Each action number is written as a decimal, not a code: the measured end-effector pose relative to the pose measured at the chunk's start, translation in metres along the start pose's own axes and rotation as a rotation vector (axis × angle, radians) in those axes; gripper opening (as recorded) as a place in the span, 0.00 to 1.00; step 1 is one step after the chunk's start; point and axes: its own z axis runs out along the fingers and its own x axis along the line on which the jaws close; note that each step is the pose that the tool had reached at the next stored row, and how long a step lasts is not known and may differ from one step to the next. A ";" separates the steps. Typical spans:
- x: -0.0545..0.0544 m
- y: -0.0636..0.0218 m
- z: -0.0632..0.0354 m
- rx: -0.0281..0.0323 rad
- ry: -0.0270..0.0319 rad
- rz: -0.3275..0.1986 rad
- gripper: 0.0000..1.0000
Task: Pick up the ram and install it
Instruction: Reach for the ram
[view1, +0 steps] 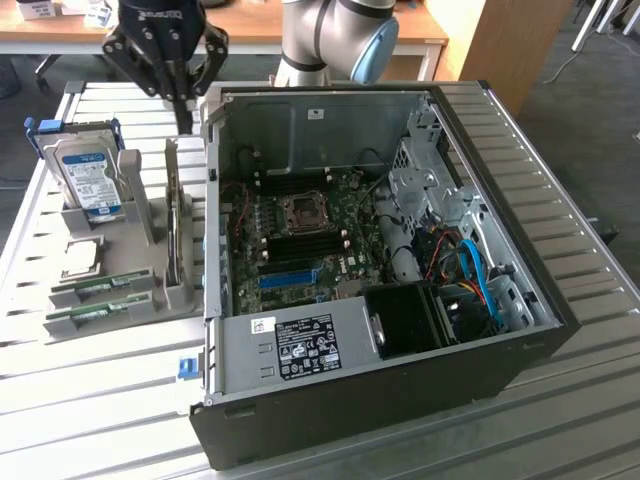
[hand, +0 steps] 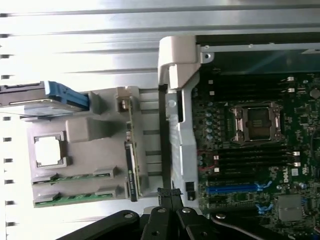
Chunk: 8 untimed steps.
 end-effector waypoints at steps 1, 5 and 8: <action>0.003 -0.0002 0.0000 0.0000 0.0000 0.000 0.11; 0.015 -0.0011 -0.0002 0.0001 -0.0001 0.000 0.11; 0.023 -0.0017 -0.0002 0.0001 -0.0001 0.000 0.11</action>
